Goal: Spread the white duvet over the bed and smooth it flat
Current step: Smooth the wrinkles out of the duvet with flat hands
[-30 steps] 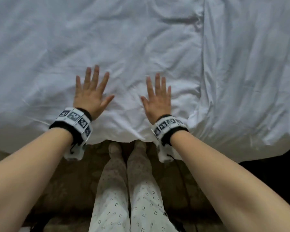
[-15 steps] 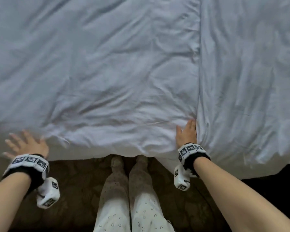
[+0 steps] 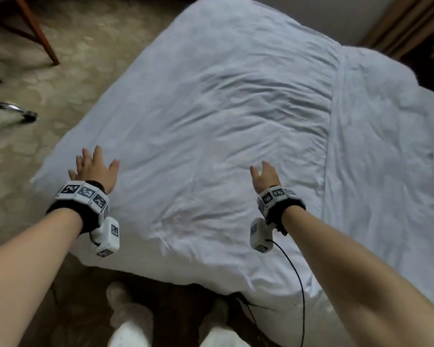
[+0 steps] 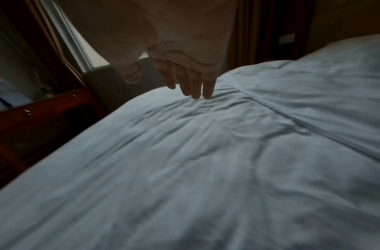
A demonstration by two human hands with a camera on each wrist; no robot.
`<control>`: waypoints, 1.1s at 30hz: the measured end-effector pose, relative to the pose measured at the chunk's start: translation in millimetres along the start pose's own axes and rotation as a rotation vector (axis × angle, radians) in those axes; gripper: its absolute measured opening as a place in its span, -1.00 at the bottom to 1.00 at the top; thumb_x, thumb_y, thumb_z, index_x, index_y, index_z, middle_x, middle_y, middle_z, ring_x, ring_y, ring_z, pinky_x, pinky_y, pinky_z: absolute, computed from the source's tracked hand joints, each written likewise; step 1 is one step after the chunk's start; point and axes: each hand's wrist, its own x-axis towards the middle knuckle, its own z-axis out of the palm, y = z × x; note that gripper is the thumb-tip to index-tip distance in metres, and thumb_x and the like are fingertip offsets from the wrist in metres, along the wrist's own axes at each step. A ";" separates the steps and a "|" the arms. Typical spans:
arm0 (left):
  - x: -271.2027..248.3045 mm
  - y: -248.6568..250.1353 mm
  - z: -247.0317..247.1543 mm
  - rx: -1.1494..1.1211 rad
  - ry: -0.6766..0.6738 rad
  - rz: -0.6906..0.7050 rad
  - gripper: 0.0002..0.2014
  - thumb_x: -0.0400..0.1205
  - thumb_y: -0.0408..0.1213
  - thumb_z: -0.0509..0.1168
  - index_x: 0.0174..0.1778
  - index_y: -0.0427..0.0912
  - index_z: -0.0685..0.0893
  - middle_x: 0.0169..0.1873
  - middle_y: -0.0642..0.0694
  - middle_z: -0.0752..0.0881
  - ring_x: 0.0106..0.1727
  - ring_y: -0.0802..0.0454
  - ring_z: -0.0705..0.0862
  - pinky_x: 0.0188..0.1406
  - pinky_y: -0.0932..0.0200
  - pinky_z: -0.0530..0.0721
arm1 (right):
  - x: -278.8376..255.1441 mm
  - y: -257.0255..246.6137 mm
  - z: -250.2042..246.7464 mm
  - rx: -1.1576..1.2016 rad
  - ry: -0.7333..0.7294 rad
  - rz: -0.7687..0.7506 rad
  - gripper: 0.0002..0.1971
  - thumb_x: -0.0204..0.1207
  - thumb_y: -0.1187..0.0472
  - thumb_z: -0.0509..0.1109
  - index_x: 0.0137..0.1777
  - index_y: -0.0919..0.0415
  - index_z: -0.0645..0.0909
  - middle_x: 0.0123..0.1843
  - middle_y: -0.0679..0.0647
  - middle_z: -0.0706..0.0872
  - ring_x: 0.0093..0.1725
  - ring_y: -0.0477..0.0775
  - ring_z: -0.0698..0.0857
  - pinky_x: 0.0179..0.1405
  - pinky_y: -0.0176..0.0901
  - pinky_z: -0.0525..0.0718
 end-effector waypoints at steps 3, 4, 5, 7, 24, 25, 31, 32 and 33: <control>26.1 -39.0 -58.6 -0.028 0.033 0.014 -0.37 0.72 0.04 -0.01 0.67 -0.08 -0.03 0.68 -0.16 -0.04 0.69 -0.17 -0.03 0.64 -0.21 -0.03 | -4.2 -75.9 2.4 -0.028 0.049 -0.063 -0.42 0.69 0.01 0.13 0.60 0.33 0.21 0.61 0.28 0.29 0.59 0.24 0.30 0.55 0.03 0.28; 34.7 -48.9 -75.0 -0.029 0.043 0.038 -0.36 0.71 0.04 0.01 0.67 -0.06 -0.04 0.68 -0.16 -0.02 0.68 -0.18 -0.01 0.64 -0.22 -0.02 | -4.3 -98.1 2.2 -0.039 0.073 -0.080 -0.43 0.68 0.00 0.13 0.59 0.32 0.23 0.59 0.29 0.32 0.57 0.25 0.33 0.53 0.03 0.31; 44.8 -69.2 -99.6 -0.029 0.069 0.053 -0.35 0.71 0.05 0.02 0.67 -0.04 -0.05 0.68 -0.15 -0.01 0.68 -0.19 0.02 0.63 -0.22 -0.01 | -6.8 -130.8 9.7 -0.052 0.092 -0.112 -0.44 0.68 0.00 0.14 0.59 0.30 0.25 0.58 0.29 0.34 0.55 0.26 0.36 0.51 0.04 0.33; 62.4 -104.8 -144.7 -0.030 0.134 0.079 -0.35 0.70 0.05 0.05 0.67 -0.02 -0.03 0.67 -0.14 0.03 0.67 -0.19 0.06 0.62 -0.20 0.00 | -13.5 -191.4 25.2 -0.052 0.124 -0.162 -0.44 0.68 0.00 0.14 0.58 0.29 0.26 0.57 0.30 0.35 0.54 0.27 0.37 0.50 0.05 0.33; 306.1 -219.7 -343.1 -0.081 0.204 0.234 -0.38 0.70 0.07 0.00 0.66 0.01 -0.02 0.66 -0.09 0.12 0.67 -0.09 0.11 0.64 -0.19 0.03 | 76.9 -531.9 164.1 -0.041 0.175 -0.273 -0.45 0.68 0.00 0.15 0.57 0.30 0.26 0.55 0.30 0.36 0.54 0.28 0.36 0.49 0.10 0.35; 327.5 -220.8 -357.3 -0.079 0.200 0.238 -0.38 0.70 0.07 0.00 0.66 0.02 -0.02 0.66 -0.09 0.13 0.67 -0.09 0.11 0.65 -0.19 0.02 | 90.5 -548.1 170.0 -0.029 0.181 -0.242 -0.44 0.67 0.00 0.16 0.57 0.30 0.26 0.55 0.30 0.36 0.54 0.30 0.37 0.48 0.11 0.36; 433.7 -209.6 -420.0 -0.057 0.186 0.300 -0.39 0.71 0.06 0.01 0.66 -0.01 0.02 0.64 -0.07 0.18 0.66 -0.08 0.16 0.64 -0.21 0.03 | 139.8 -630.7 185.2 0.022 0.184 -0.154 -0.44 0.66 0.00 0.17 0.56 0.31 0.27 0.52 0.33 0.39 0.51 0.33 0.40 0.48 0.16 0.39; 451.3 -203.7 -426.4 -0.058 0.183 0.318 -0.40 0.71 0.05 0.01 0.66 -0.01 0.03 0.64 -0.07 0.18 0.65 -0.09 0.17 0.64 -0.21 0.03 | 147.4 -643.7 183.0 0.030 0.191 -0.161 -0.44 0.66 0.00 0.17 0.57 0.30 0.27 0.53 0.32 0.39 0.52 0.32 0.39 0.48 0.15 0.37; 473.6 -193.4 -433.3 -0.060 0.173 0.344 -0.40 0.71 0.04 0.01 0.66 -0.02 0.04 0.64 -0.08 0.19 0.65 -0.09 0.17 0.64 -0.22 0.03 | 157.7 -657.3 179.0 0.043 0.210 -0.162 -0.44 0.67 0.01 0.17 0.57 0.30 0.26 0.53 0.31 0.38 0.52 0.31 0.38 0.49 0.13 0.36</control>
